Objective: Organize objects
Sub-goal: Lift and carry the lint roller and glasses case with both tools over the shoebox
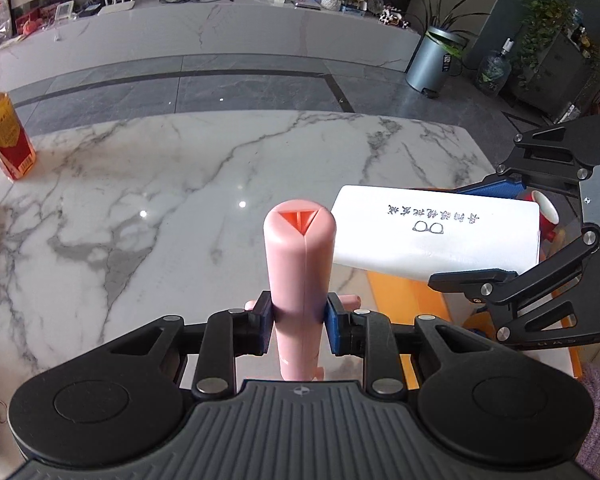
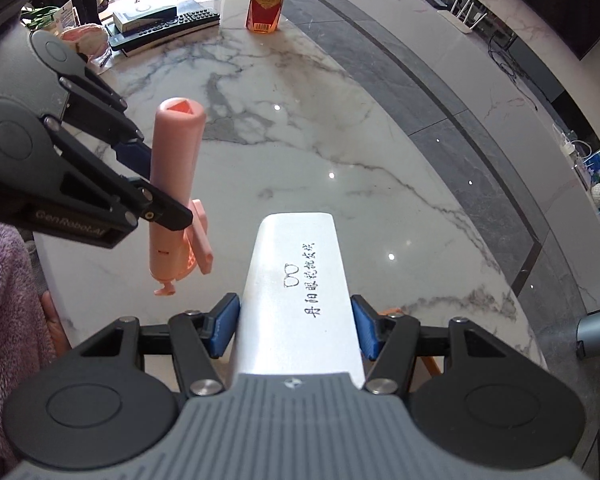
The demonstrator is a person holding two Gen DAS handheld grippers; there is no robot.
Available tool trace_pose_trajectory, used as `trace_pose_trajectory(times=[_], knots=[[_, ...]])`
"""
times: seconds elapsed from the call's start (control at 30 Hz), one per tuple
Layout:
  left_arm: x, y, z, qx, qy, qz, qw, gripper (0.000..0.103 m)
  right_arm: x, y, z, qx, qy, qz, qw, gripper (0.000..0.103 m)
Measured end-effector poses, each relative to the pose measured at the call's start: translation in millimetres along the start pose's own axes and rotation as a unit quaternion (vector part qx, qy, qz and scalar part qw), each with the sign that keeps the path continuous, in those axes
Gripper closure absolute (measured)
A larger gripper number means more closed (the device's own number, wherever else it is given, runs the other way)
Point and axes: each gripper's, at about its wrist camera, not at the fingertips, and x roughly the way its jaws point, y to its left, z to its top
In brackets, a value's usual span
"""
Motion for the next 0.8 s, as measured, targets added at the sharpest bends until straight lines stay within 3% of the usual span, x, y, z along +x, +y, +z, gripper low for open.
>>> trace_pose_trajectory(times=[0.2, 0.37, 0.57, 0.8], knots=[[-30.7, -43.5, 14.0, 0.034, -0.034, -0.040, 0.9980, 0.072, -45.2, -18.4, -50.2, -0.012, 0.009, -0.033, 0.999, 0.042], [-30.2, -84.8, 26.5, 0.066, -0.040, -0.074, 0.9943, 0.072, -53.2, -28.9, -93.8, -0.030, 0.036, -0.031, 0.998, 0.042], [-0.6, -122.1, 36.5, 0.087, -0.029, -0.093, 0.9914, 0.072, -15.4, -38.3, -125.9, -0.061, 0.054, -0.030, 0.996, 0.042], [40.5, -131.1, 41.1, 0.097, 0.003, -0.093, 0.9909, 0.072, 39.3, -47.9, -137.4, -0.097, 0.026, 0.015, 0.995, 0.042]])
